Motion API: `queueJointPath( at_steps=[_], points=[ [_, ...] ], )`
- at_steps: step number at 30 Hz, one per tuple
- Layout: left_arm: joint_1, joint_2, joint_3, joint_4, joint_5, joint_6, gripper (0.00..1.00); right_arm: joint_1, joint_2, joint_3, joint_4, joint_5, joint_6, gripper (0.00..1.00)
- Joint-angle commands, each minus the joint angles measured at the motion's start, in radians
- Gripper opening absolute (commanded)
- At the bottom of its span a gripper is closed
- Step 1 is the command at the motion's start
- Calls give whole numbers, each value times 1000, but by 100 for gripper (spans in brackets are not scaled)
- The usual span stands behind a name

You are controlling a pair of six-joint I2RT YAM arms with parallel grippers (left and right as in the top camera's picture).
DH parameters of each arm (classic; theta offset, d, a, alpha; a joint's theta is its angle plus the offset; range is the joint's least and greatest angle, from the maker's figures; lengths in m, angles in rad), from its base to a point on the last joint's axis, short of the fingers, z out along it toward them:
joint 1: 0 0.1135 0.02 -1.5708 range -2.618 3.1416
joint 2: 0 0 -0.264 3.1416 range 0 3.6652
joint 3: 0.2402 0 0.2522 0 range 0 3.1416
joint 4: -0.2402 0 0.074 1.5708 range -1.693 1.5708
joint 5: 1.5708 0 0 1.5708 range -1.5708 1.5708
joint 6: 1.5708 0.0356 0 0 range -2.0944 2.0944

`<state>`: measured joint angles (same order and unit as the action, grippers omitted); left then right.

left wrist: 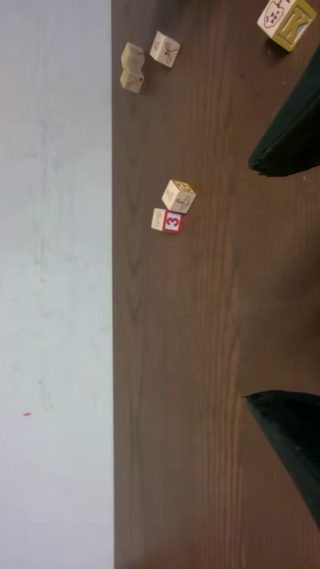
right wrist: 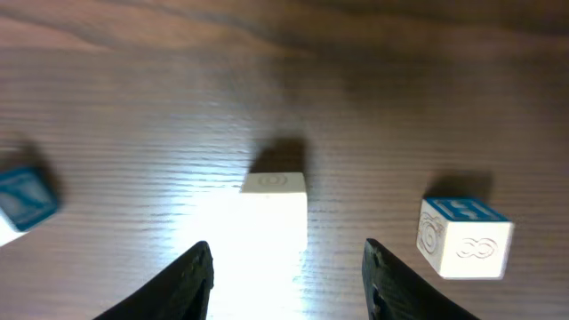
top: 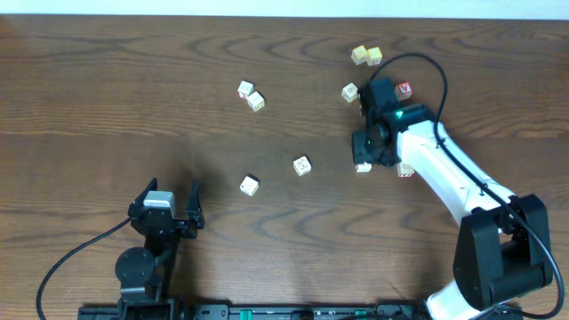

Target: Lift 4 blocks

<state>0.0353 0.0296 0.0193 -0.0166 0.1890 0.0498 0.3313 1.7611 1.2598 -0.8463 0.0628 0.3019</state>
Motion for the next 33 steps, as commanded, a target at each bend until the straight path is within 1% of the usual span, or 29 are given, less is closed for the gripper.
queueJointPath(
  at_steps=[1,3,6,8,12,14,20,26,32,33],
  points=[
    [-4,-4,-15,-35,28,-2,77,39,4,58,35,-151,-72,52],
    [-4,-4,-15,-35,28,-2,77,85,8,58,92,-196,-146,57],
    [-4,-4,-15,-35,28,-2,77,142,8,51,128,-194,-189,57],
    [-4,-4,-15,-35,28,-2,77,180,9,39,154,-174,-200,59],
    [-4,-4,-15,-35,28,-2,77,244,16,-6,217,-75,-199,60],
    [-4,-4,-15,-35,28,-2,77,258,24,-27,239,-68,-199,64],
    [-4,-4,-15,-35,28,-2,77,261,85,-43,275,-76,-198,63],
    [-4,-4,-15,-35,28,-2,77,268,163,-43,326,-150,-199,62],
    [-4,-4,-15,-35,28,-2,77,295,200,-43,338,-143,-198,62],
    [-4,-4,-15,-35,28,-2,77,295,207,-43,338,-142,-198,60]
  ],
)
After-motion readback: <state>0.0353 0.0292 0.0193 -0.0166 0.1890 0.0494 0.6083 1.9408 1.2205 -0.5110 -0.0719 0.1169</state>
